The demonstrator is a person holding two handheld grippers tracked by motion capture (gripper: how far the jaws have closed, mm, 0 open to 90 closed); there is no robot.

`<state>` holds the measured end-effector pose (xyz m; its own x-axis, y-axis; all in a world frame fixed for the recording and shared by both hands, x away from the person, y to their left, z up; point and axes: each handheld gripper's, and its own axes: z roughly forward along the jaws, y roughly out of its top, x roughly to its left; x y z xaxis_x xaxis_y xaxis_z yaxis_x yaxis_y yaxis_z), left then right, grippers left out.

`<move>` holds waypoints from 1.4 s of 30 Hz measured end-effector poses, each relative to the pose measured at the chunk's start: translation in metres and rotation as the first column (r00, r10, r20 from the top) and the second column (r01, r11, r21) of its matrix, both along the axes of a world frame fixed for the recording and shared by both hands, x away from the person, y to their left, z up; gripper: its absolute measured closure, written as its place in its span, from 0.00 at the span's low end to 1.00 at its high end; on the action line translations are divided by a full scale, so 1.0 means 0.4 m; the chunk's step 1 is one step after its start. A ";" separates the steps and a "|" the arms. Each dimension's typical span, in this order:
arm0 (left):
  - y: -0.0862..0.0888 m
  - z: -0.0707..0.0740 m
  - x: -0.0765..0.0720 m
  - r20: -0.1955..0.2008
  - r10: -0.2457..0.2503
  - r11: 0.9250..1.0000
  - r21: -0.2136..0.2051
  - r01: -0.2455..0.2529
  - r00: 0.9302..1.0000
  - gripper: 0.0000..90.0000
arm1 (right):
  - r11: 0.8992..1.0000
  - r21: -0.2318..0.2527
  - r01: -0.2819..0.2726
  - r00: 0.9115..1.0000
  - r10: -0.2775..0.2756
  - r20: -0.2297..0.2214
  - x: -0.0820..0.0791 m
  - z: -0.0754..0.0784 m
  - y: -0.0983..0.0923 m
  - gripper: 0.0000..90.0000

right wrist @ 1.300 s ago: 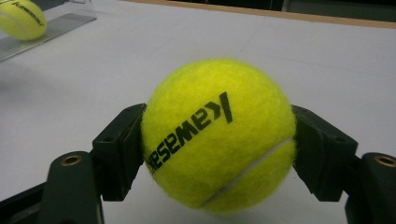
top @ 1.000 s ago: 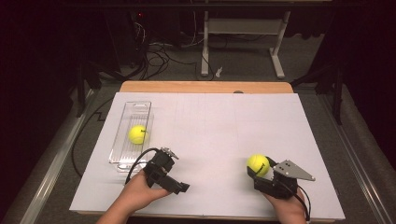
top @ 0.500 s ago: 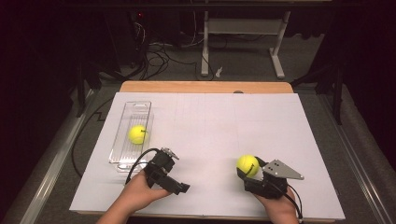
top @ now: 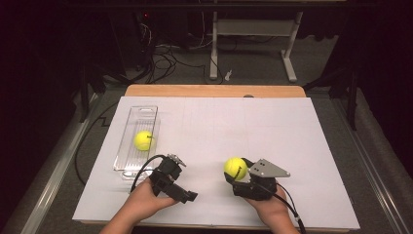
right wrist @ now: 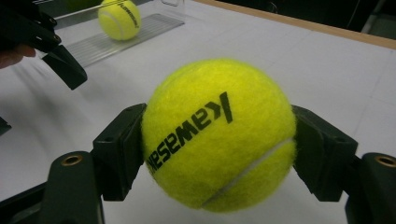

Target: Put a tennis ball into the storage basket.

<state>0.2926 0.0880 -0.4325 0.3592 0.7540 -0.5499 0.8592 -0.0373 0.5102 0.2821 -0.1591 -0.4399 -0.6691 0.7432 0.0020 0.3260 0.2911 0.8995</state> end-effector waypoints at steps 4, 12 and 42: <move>0.001 0.003 0.000 -0.002 0.005 1.000 -0.015 -0.005 1.000 0.01 | 1.000 0.003 -0.026 1.000 0.026 0.005 0.005 0.002 0.030 0.30; 0.008 0.017 -0.001 0.004 0.009 0.999 -0.031 -0.009 1.000 0.01 | 0.997 0.002 -0.077 0.997 0.077 0.006 0.018 -0.008 0.080 0.30; 0.005 0.073 0.014 -0.007 0.023 0.999 0.043 -0.023 1.000 0.01 | 0.985 0.005 -0.171 0.985 0.171 0.004 0.012 -0.046 0.136 0.30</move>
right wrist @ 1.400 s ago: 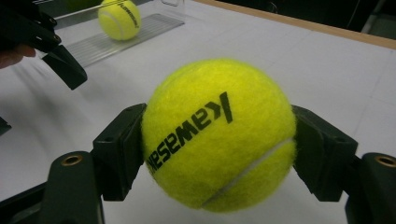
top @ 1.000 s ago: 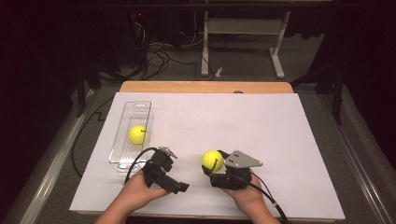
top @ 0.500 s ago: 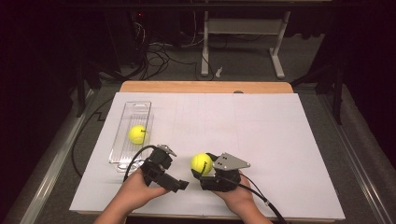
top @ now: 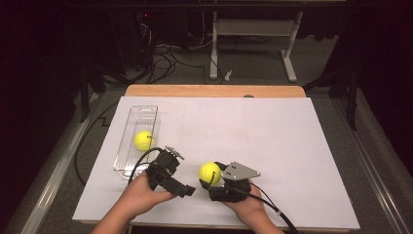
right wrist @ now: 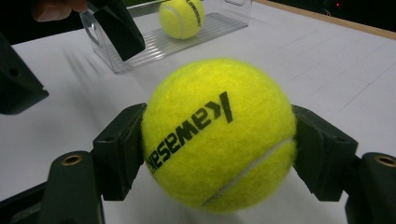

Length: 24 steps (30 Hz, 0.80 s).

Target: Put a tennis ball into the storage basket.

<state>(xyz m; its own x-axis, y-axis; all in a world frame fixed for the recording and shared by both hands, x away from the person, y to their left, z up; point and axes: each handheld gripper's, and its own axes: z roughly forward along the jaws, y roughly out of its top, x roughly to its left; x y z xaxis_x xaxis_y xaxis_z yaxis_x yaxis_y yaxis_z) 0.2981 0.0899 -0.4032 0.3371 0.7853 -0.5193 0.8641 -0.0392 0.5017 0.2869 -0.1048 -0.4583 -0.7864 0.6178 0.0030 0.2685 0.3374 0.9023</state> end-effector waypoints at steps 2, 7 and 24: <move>0.001 0.004 0.005 -0.008 0.001 1.000 0.005 -0.001 1.000 0.01 | 1.000 0.002 -0.002 1.000 0.002 -0.001 0.000 -0.001 0.001 0.30; -0.001 0.015 0.013 -0.025 -0.001 1.000 0.006 0.001 1.000 0.01 | 1.000 -0.002 -0.009 1.000 0.009 0.002 -0.004 -0.001 0.005 0.30; -0.008 0.043 0.035 -0.052 -0.007 0.999 0.038 0.009 0.999 0.01 | 0.999 0.001 -0.033 0.999 0.033 -0.003 -0.014 -0.006 0.022 0.30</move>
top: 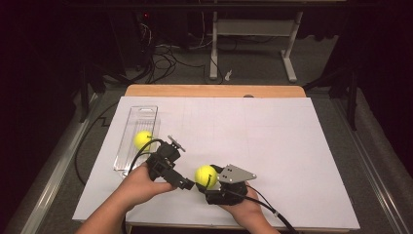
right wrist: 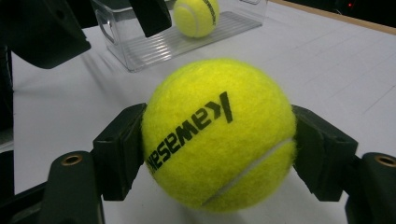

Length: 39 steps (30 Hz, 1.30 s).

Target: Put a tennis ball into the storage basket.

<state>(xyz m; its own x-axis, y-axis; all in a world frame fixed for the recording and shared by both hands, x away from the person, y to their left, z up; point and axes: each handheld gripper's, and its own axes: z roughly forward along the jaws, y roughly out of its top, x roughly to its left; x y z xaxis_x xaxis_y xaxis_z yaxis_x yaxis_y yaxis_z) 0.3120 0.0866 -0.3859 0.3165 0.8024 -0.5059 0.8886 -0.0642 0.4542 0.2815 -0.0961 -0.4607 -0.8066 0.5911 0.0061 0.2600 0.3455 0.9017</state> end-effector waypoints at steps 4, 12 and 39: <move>-0.006 0.008 0.003 -0.001 -0.004 1.000 0.003 0.004 1.000 0.01 | 1.000 0.008 -0.011 1.000 0.010 0.005 -0.002 0.002 0.003 0.30; -0.020 0.027 0.012 -0.010 -0.003 1.000 0.001 0.003 1.000 0.01 | 1.000 0.017 -0.019 1.000 0.019 0.005 -0.007 0.002 0.009 0.30; -0.083 0.019 0.032 -0.047 -0.018 1.000 0.023 0.019 0.999 0.01 | 0.998 0.041 -0.041 0.999 0.040 0.030 -0.018 0.009 0.024 0.30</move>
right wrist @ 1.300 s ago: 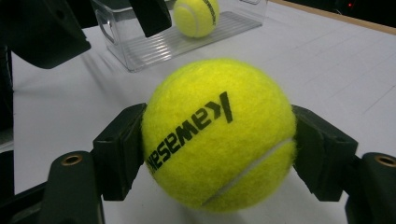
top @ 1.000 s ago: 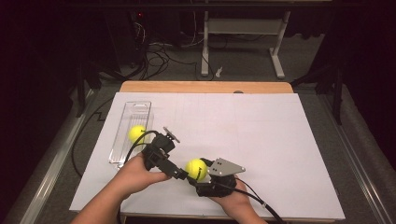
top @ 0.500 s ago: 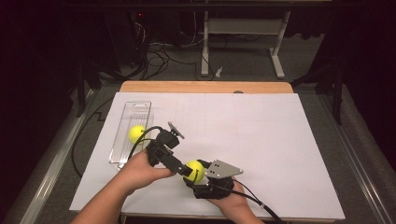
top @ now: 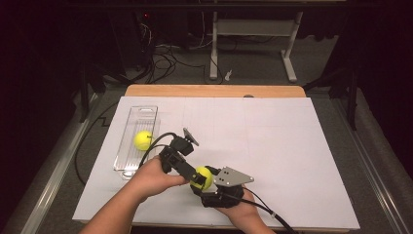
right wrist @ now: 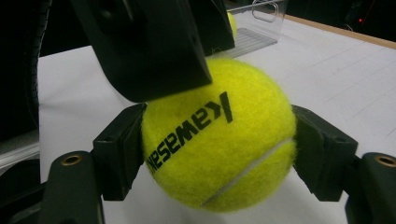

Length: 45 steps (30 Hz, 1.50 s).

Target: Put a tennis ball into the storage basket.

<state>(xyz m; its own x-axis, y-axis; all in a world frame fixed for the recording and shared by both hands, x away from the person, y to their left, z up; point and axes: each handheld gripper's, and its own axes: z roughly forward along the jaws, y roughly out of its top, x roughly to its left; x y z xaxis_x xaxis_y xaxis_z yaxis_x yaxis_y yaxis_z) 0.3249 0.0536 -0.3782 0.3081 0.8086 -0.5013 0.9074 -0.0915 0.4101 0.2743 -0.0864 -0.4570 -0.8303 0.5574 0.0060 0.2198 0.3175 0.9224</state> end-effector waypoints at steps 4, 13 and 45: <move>-0.015 -0.008 -0.001 -0.007 -0.012 1.000 0.001 0.012 1.000 0.01 | 1.000 0.001 -0.004 1.000 0.004 0.004 0.000 0.001 0.001 0.30; -0.036 -0.026 0.004 -0.023 -0.020 1.000 0.008 0.020 1.000 0.01 | 1.000 0.013 -0.004 1.000 0.004 0.009 -0.001 0.007 0.000 0.30; -0.040 -0.044 0.006 -0.068 -0.058 0.998 -0.025 0.056 0.996 0.29 | 1.000 0.009 0.007 1.000 -0.007 0.023 0.000 0.007 -0.002 0.30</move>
<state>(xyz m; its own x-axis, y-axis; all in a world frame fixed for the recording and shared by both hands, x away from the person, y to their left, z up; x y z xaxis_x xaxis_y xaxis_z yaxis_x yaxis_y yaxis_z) 0.3274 0.0374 -0.3957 0.3178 0.7785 -0.5412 0.9269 -0.1350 0.3501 0.2744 -0.0871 -0.4542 -0.8262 0.5634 -0.0084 0.2003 0.3076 0.9302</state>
